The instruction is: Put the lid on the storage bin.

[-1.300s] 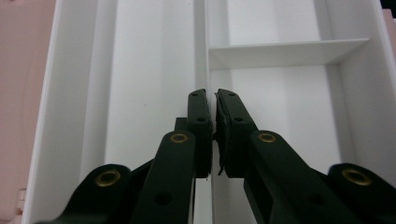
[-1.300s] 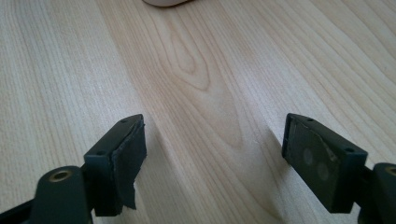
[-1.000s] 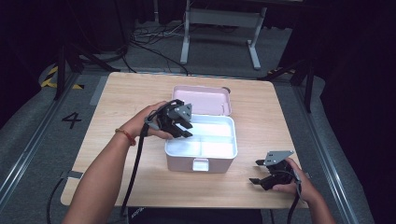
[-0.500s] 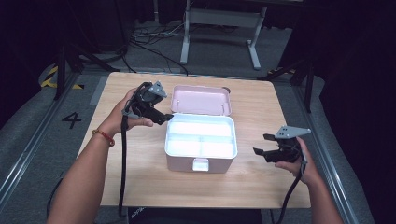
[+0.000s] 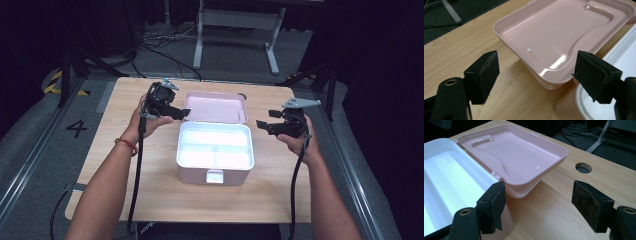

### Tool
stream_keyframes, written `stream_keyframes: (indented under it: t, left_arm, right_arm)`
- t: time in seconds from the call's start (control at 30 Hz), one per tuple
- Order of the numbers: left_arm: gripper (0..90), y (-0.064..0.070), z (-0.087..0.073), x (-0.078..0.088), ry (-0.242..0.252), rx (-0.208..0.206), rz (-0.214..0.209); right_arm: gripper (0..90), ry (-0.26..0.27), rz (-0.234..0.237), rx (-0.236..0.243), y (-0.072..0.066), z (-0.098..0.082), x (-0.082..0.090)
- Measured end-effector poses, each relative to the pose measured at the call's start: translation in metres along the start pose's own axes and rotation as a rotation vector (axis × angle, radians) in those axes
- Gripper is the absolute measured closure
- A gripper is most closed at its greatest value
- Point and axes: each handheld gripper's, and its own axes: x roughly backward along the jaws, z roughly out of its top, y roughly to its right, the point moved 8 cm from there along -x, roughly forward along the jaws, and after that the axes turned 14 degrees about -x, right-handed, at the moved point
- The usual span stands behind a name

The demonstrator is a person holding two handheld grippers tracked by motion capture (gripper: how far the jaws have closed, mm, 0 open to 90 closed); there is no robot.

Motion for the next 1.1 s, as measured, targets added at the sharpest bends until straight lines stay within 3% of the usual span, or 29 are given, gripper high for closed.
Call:
stream_keyframes:
  t: [0.13, 0.2, 0.27, 0.33, 0.37, 0.43, 0.53, 0.6, 0.7, 0.83, 0.9, 1.0, 1.1]
  left_arm:
    - [18.9, 0.002, 0.000, -0.009, -0.002, 0.015, -0.021]
    - [18.8, 0.002, -0.001, -0.019, 0.000, 0.054, -0.040]
    - [18.7, 0.002, -0.002, -0.022, -0.001, 0.066, -0.044]
    - [18.5, 0.002, -0.004, -0.028, -0.006, 0.085, -0.049]
    - [18.5, 0.003, -0.006, -0.035, -0.005, 0.110, -0.078]
    - [18.5, 0.003, -0.008, -0.040, -0.007, 0.119, -0.089]
    - [17.8, 0.003, -0.010, -0.045, 0.000, 0.132, -0.107]
    - [15.8, 0.000, -0.010, -0.048, 0.042, 0.170, -0.134]
    - [18.1, -0.007, -0.015, -0.057, -0.001, 0.192, -0.083]
    - [16.7, -0.007, -0.019, -0.066, -0.017, 0.201, -0.094]
    - [17.2, -0.005, -0.018, -0.072, 0.015, 0.222, -0.138]
    - [16.8, -0.002, -0.016, -0.077, 0.028, 0.236, -0.164]
    - [16.5, 0.000, -0.014, -0.079, 0.049, 0.249, -0.184]
  right_arm:
    - [27.7, -0.018, 0.011, -0.019, -0.005, 0.008, -0.019]
    - [26.8, -0.042, 0.022, -0.026, -0.007, 0.008, -0.029]
    - [26.8, -0.051, 0.014, -0.029, -0.007, 0.007, -0.035]
    - [26.4, -0.074, 0.005, -0.060, -0.006, 0.004, -0.049]
    - [26.1, -0.081, 0.006, -0.075, -0.006, 0.003, -0.054]
    - [26.3, -0.082, -0.001, -0.093, -0.004, 0.002, -0.060]
    - [25.9, -0.085, 0.010, -0.121, -0.004, 0.001, -0.065]
    - [24.9, -0.090, 0.009, -0.133, -0.002, 0.001, -0.071]
    - [24.7, -0.106, -0.009, -0.153, 0.001, -0.001, -0.081]
    - [25.1, -0.114, -0.018, -0.189, 0.004, -0.002, -0.092]
    - [25.1, -0.119, -0.020, -0.206, 0.005, -0.004, -0.096]
    - [20.2, -0.130, 0.003, -0.250, 0.007, -0.006, -0.100]
    - [20.8, -0.132, 0.027, -0.276, 0.008, -0.006, -0.102]
